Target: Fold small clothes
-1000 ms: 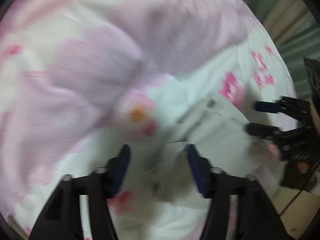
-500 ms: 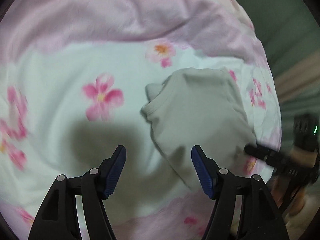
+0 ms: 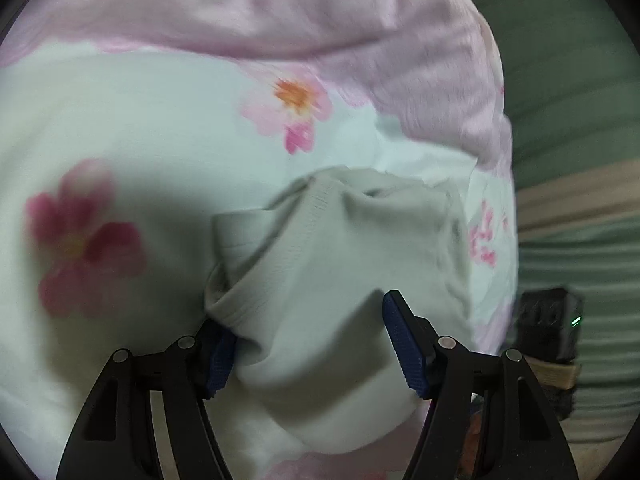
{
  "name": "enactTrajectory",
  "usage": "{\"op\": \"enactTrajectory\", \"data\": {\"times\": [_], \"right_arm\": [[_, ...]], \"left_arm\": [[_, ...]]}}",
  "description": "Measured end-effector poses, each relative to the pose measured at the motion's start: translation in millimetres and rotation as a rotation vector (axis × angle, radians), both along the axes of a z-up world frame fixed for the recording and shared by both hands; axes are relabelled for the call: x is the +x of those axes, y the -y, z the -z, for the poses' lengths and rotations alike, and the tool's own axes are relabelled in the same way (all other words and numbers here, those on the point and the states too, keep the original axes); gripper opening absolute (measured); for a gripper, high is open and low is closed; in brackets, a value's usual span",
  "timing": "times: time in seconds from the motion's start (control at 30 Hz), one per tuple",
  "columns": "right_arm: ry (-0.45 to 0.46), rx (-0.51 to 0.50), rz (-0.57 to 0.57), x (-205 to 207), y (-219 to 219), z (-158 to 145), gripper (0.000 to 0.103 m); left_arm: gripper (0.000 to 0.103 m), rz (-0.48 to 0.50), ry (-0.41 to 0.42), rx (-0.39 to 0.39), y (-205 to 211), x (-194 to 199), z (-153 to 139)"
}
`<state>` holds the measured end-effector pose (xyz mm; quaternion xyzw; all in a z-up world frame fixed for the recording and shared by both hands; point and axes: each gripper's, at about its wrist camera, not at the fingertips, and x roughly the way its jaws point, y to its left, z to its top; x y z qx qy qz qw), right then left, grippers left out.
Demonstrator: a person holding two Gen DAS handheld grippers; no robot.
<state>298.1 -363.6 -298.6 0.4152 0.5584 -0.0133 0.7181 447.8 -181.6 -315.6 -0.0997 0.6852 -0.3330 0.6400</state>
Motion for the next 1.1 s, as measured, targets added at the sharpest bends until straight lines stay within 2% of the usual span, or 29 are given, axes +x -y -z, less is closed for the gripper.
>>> {"op": "enactTrajectory", "data": {"times": [0.07, 0.1, 0.17, 0.23, 0.33, 0.4, 0.57, 0.8, 0.9, 1.1], "right_arm": [[0.01, -0.026, -0.041, 11, -8, 3, 0.078], [0.012, -0.034, -0.054, 15, -9, 4, 0.075], [0.009, -0.041, -0.064, 23, -11, 8, 0.065], [0.004, -0.043, -0.072, 31, -12, 9, 0.048], [-0.003, -0.041, -0.089, 37, -15, 4, 0.037], [-0.004, -0.039, -0.091, 35, -16, -3, 0.034], [0.019, -0.109, -0.136, 31, -27, -36, 0.032], [0.124, -0.159, -0.206, 16, -46, -104, 0.031], [0.178, -0.167, -0.247, 10, -58, -135, 0.031], [0.281, -0.154, -0.383, 9, -113, -198, 0.031]], "left_arm": [[0.063, 0.029, 0.023, 0.017, 8, -3, 1], [0.054, 0.033, 0.027, 0.022, 8, -4, 1], [0.039, 0.024, 0.03, 0.046, 8, -3, 3], [0.026, 0.01, 0.02, 0.044, 2, -2, 2], [0.018, 0.005, 0.026, 0.036, -1, -6, -6], [0.017, 0.0, 0.062, 0.044, 1, -12, -21], [0.016, -0.005, 0.148, 0.065, -4, -27, -59], [0.016, -0.068, 0.285, 0.06, -26, -60, -134], [0.016, -0.123, 0.351, 0.076, -44, -77, -173], [0.016, -0.289, 0.442, 0.122, -127, -114, -242]]}}
